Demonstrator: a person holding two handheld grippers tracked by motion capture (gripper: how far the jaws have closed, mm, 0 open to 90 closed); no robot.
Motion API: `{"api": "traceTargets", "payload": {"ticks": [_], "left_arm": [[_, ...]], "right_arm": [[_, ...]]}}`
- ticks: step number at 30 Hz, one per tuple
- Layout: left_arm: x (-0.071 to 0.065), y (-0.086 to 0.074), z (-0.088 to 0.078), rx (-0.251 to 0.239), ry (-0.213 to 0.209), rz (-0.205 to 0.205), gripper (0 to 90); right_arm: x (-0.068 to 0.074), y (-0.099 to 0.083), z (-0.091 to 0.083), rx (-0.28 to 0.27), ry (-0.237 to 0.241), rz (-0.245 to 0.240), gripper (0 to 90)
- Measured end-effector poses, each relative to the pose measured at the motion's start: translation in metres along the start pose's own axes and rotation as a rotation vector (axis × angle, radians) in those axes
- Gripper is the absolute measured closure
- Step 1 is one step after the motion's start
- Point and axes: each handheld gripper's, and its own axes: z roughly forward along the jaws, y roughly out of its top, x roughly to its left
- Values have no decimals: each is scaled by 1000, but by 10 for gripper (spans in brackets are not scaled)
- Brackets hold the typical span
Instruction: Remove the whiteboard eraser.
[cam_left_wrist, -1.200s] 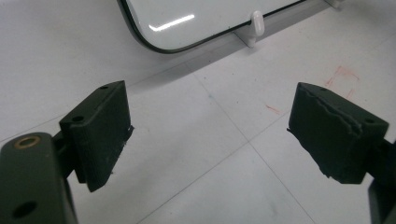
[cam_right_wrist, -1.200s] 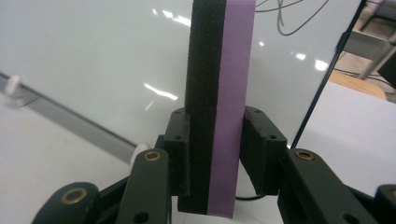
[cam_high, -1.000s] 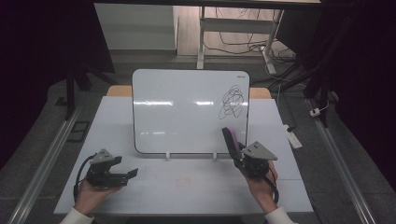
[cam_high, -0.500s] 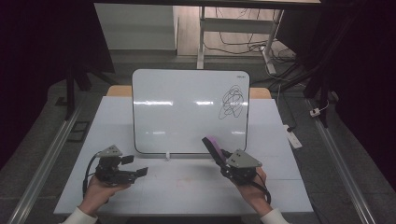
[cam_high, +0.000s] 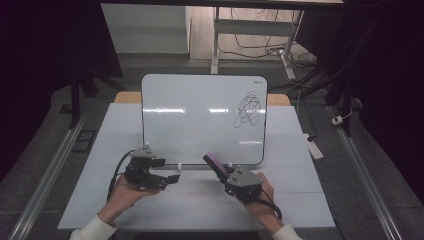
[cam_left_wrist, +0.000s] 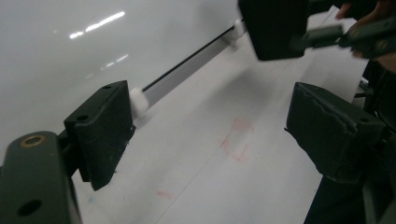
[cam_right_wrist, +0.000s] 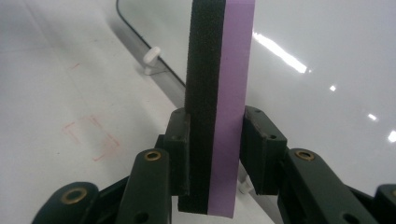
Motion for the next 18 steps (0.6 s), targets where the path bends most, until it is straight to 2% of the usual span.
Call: {"api": "traceTargets", "payload": {"ticks": [5,9,11,18], "left_arm": [[-8,17,10,-3,-28,28,157],[-14,26,17,3,-52,40,157],[-18,33,26,13,-75,50,157],[-20,42,40,44,-107,62,178]], "right_arm": [[8,2,3,-2,7,-54,647],[13,3,5,1,11,-81,647],[15,2,6,3,16,-83,647],[17,2,6,-2,19,-100,647]]}}
